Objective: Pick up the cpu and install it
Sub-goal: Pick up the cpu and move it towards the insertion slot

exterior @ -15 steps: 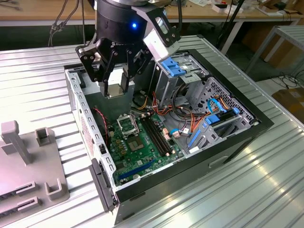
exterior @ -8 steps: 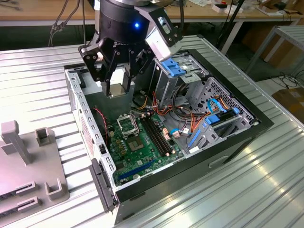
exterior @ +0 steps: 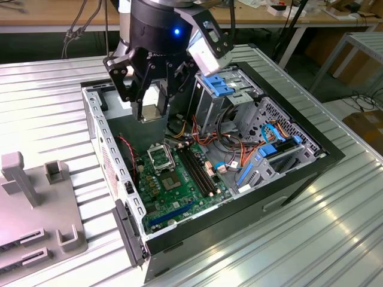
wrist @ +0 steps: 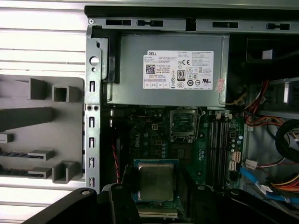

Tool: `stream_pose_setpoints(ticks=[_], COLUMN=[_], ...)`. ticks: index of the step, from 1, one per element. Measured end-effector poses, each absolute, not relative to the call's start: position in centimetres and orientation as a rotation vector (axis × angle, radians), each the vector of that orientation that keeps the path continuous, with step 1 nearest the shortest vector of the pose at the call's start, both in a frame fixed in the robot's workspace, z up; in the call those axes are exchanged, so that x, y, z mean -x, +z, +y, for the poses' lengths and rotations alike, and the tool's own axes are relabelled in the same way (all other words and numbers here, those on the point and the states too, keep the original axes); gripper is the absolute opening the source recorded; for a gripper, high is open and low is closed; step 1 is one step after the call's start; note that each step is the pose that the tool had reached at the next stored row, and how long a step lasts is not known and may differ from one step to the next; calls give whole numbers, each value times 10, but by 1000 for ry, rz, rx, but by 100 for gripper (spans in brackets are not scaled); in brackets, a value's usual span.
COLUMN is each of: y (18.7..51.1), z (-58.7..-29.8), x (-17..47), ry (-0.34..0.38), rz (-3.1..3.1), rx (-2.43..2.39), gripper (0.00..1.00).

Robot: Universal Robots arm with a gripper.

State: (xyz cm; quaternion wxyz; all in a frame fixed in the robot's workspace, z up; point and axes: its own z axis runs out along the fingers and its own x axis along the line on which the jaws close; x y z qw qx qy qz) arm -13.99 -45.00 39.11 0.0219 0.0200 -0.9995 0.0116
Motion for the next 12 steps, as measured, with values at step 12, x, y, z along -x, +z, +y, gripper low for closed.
stream_pose_setpoints(ticks=[12], y=[391], z=[-450], x=[132], ry=[36], rz=[-3097], rx=[-62], gripper=[47])
